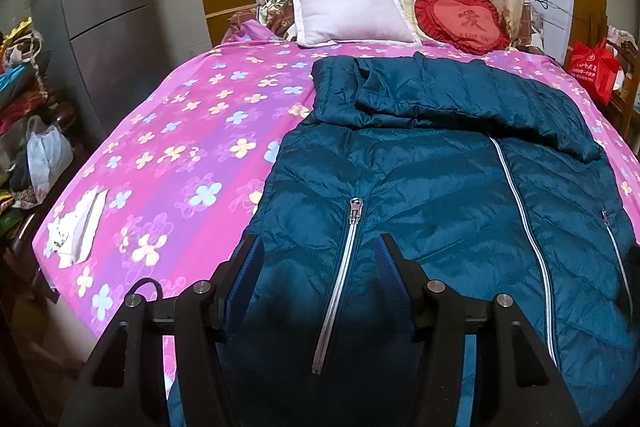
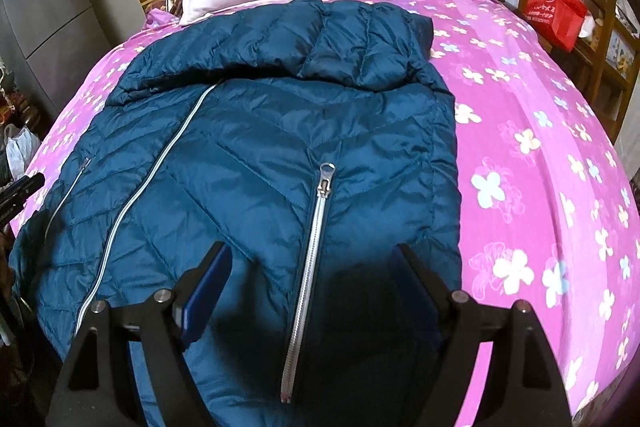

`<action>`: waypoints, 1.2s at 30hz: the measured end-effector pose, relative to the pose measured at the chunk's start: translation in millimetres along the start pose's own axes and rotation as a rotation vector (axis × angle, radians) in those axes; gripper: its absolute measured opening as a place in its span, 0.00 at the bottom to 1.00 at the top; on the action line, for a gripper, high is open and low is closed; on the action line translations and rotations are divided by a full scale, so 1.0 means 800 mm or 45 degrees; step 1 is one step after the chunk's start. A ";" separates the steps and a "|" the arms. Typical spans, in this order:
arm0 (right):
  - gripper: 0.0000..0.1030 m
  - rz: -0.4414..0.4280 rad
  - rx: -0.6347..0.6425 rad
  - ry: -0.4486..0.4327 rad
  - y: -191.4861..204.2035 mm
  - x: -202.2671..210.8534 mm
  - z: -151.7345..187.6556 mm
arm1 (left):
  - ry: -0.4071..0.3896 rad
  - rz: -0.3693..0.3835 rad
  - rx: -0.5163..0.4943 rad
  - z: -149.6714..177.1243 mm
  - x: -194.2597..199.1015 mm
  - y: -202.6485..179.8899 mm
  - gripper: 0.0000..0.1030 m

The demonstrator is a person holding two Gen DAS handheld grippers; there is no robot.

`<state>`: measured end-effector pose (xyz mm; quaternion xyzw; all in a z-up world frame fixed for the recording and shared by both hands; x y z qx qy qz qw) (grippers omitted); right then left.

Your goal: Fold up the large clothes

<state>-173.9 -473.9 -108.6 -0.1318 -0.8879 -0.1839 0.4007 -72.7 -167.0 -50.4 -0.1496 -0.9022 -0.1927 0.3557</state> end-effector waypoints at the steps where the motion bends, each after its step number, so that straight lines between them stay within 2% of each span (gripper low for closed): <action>1: 0.82 0.000 -0.001 -0.001 0.000 0.001 0.001 | 0.002 0.001 -0.001 0.001 0.001 0.000 0.38; 19: 0.82 -0.006 0.032 0.023 0.005 0.020 0.035 | 0.023 0.014 -0.020 0.034 0.030 0.005 0.38; 36: 0.83 -0.013 0.049 0.039 0.007 0.034 0.059 | 0.059 0.031 0.018 0.056 0.033 0.017 0.38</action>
Point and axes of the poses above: each gripper's, at about its wrist camera, not at the fingertips, and x roughly against the way its jaws point, y to its left, z to its underside, the point moved 8 cm from there along -x, roughly the way its jaws point, and after that the axes turned 15 degrees about -x, right-handed, at the moved point
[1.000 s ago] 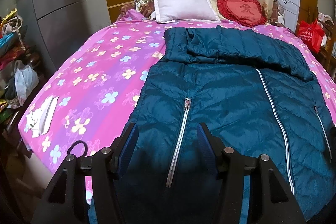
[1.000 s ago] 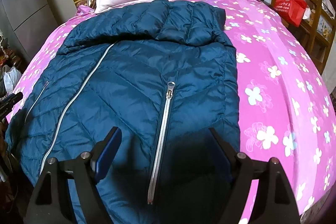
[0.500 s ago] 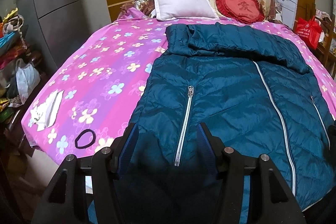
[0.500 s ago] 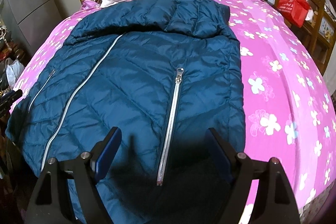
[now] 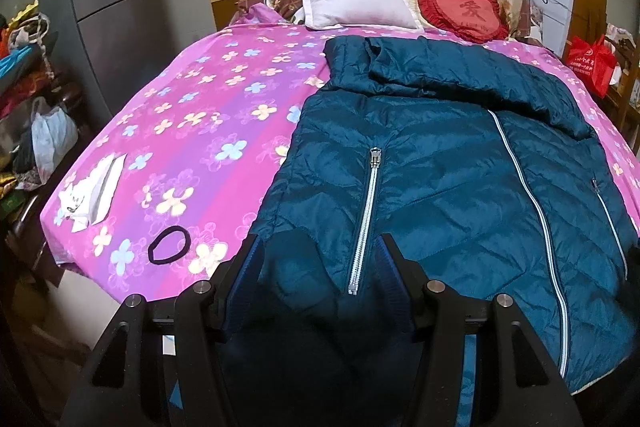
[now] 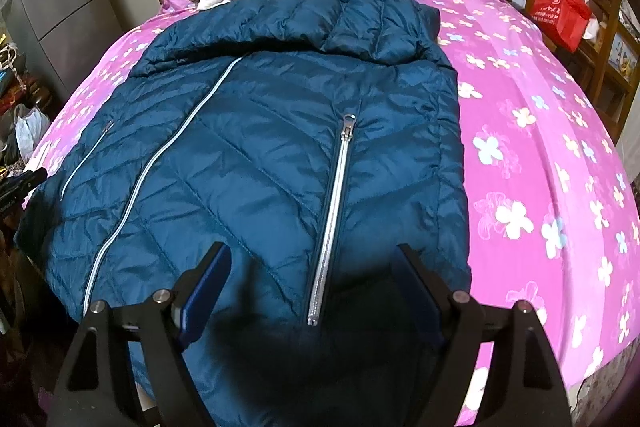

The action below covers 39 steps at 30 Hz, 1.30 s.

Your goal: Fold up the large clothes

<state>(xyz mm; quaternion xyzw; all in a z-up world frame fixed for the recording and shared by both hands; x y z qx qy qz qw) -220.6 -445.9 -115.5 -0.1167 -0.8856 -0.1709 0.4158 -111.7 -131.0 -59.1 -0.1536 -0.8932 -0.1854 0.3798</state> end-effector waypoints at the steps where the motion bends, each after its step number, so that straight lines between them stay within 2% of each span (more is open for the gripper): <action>1: 0.83 -0.001 0.000 0.003 0.000 0.000 0.002 | 0.001 0.000 -0.001 0.001 0.000 0.000 0.38; 35: 0.84 -0.004 -0.017 0.035 -0.010 0.005 0.012 | 0.044 0.034 0.038 0.019 0.005 0.033 0.38; 39: 0.84 -0.002 -0.001 0.035 -0.009 0.008 0.012 | 0.040 0.084 0.032 0.018 0.010 0.040 0.38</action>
Point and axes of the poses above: each gripper's, at about its wrist camera, not at the fingertips, and x roughly against the way its jaws point, y to its left, z to its underside, the point moved 8 cm from there along -x, roughly the way its jaws point, and after that the axes turned 15 degrees about -x, right-handed, at the moved point
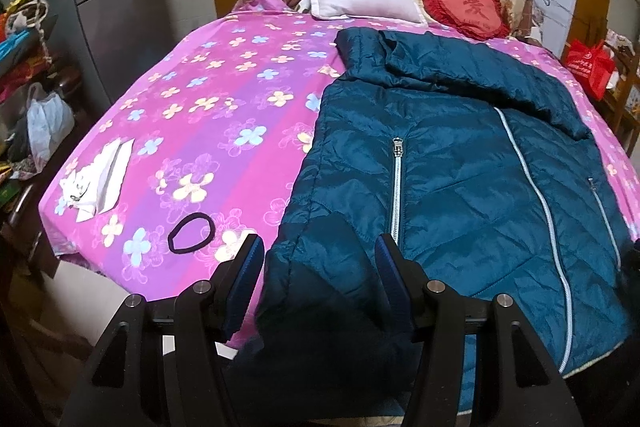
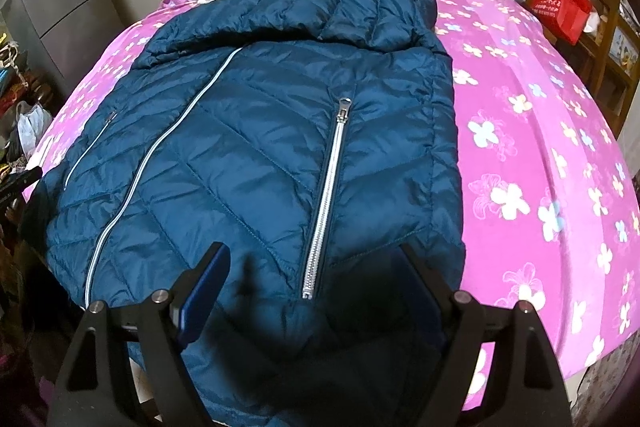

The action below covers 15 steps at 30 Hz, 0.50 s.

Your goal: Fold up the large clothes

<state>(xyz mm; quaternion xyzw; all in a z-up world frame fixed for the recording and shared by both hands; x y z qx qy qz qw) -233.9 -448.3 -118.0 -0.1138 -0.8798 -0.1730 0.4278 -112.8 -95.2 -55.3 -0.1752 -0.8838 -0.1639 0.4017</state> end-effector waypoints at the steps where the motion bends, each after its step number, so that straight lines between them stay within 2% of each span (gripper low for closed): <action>1: 0.84 0.003 0.007 -0.001 -0.001 0.002 0.000 | 0.000 0.019 0.010 0.000 0.000 0.003 0.38; 5: 0.84 0.025 0.023 -0.008 -0.011 0.014 0.002 | 0.041 0.132 0.104 0.009 -0.004 0.023 0.38; 11: 0.84 0.073 -0.029 0.004 -0.052 0.025 0.007 | 0.105 0.165 0.126 0.027 -0.018 0.031 0.38; 15: 0.84 0.085 -0.092 0.017 -0.082 0.032 0.009 | 0.139 0.239 0.196 0.036 -0.030 0.035 0.38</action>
Point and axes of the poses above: each gripper's, at about its wrist camera, not at the fingertips, and x roughly against the way its jaws point, y to its left, z to its underside, the point moved 8 cm from there along -x, roughly the way its jaws point, and after that the axes turned 15 degrees about -x, right-handed, at the moved point
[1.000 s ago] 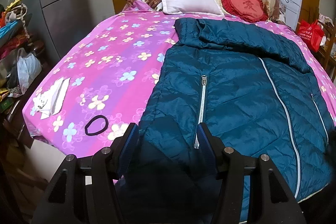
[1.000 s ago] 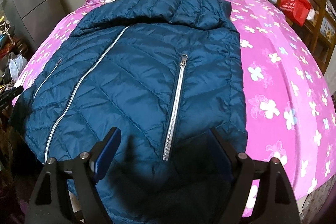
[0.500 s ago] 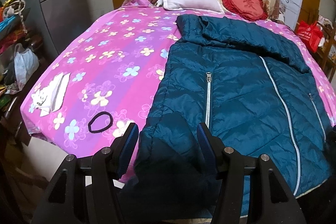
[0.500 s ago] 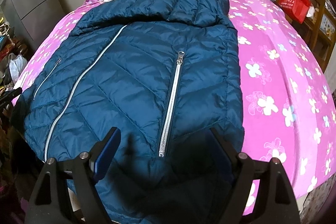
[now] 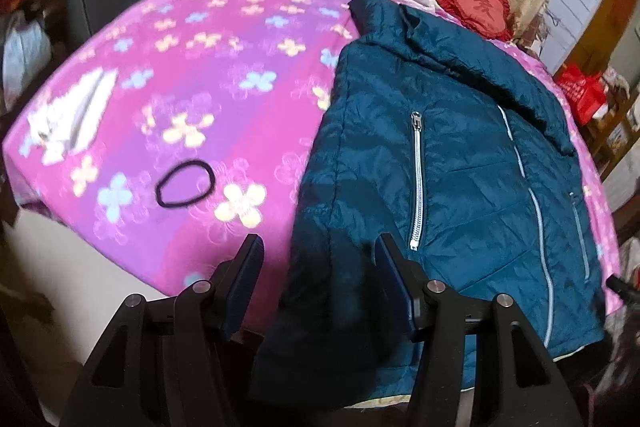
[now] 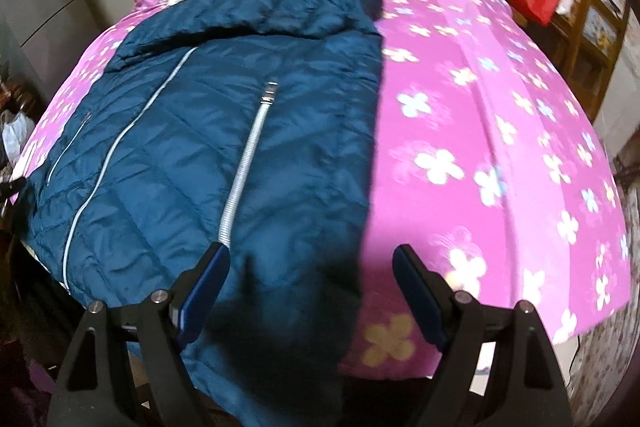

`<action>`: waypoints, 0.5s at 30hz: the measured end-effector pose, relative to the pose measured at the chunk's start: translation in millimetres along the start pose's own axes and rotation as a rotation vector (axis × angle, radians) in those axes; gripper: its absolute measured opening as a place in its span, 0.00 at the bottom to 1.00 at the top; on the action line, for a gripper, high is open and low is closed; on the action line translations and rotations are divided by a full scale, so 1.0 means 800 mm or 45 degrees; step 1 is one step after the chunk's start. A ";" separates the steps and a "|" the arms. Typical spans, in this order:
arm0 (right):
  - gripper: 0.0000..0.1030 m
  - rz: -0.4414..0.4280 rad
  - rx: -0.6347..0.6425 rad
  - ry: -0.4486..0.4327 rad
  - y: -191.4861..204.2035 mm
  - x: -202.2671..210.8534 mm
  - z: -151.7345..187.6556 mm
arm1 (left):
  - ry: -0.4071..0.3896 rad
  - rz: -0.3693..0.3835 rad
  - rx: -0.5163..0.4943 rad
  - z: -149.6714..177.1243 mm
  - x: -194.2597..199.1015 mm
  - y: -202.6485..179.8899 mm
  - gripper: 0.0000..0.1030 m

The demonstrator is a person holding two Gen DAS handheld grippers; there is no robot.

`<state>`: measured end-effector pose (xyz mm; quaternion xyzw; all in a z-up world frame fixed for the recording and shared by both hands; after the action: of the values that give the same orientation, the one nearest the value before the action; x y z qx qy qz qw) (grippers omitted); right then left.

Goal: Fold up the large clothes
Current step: 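Grasp the jacket hem with both grippers and lift it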

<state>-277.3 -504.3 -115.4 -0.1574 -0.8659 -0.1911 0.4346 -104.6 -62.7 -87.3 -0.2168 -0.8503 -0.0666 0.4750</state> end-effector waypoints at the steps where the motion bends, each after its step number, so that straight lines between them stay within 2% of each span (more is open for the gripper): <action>1: 0.84 -0.006 -0.011 0.006 -0.005 0.000 0.001 | 0.010 0.014 0.014 0.002 -0.004 0.001 0.38; 7: 0.86 -0.048 -0.011 0.087 -0.011 -0.020 0.019 | 0.095 0.038 -0.003 0.015 -0.025 -0.010 0.38; 9: 0.86 -0.094 -0.007 0.111 -0.005 -0.026 0.026 | 0.123 0.027 -0.009 0.019 -0.033 -0.012 0.38; 12: 0.87 -0.175 0.005 0.168 0.011 -0.037 0.041 | 0.136 0.038 0.004 0.021 -0.038 -0.010 0.38; 15: 0.88 -0.193 0.051 0.171 0.024 -0.041 0.048 | 0.135 0.029 -0.016 0.021 -0.039 -0.011 0.39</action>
<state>-276.6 -472.7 -159.1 -0.0695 -0.8479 -0.2161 0.4790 -107.6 -74.9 -122.1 -0.2255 -0.8210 -0.0779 0.5186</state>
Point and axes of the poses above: each gripper's, at about its wrist camera, not at the fingertips, and x roughly against the way its jaws point, y to its left, z to its underside, the point moved 8 cm from there along -x, roughly the way its jaws point, and after that the axes turned 15 degrees about -x, right-handed, at the moved point
